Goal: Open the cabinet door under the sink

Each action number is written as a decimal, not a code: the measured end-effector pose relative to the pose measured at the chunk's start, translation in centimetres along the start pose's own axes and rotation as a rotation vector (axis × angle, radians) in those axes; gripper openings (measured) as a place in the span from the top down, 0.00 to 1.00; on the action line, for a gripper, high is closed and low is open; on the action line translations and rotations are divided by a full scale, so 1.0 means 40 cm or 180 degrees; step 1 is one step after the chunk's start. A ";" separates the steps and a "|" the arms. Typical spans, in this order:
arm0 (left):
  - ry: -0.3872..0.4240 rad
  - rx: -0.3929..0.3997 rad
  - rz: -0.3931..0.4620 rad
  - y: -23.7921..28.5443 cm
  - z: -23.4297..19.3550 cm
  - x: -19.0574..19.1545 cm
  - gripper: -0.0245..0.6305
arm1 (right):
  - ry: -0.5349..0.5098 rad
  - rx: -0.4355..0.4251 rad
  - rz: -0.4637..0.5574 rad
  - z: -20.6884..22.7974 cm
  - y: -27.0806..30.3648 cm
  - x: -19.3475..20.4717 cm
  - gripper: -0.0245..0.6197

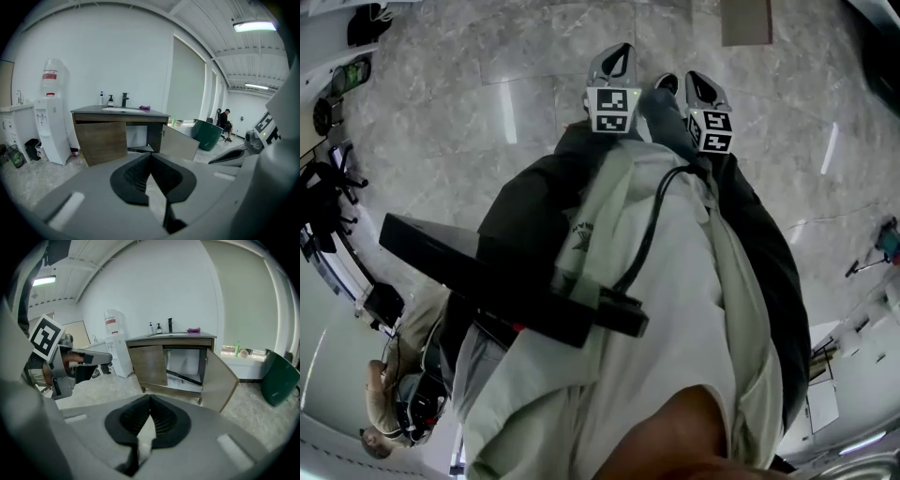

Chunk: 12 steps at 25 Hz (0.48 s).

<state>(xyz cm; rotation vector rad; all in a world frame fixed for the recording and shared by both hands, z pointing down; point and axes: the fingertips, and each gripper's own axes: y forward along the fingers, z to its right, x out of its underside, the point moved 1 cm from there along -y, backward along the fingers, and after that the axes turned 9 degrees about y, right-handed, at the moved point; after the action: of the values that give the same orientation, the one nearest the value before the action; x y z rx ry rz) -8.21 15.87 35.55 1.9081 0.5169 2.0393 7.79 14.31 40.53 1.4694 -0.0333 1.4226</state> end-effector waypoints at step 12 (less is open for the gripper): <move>0.0118 -0.0005 0.0096 -0.044 -0.053 -0.030 0.95 | -0.0013 0.0045 0.0063 -0.014 0.008 -0.079 0.96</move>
<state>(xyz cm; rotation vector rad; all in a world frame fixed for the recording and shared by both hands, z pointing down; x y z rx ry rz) -10.29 16.76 33.59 1.8917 0.4979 2.0969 6.27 12.63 38.24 1.4875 -0.0406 1.4385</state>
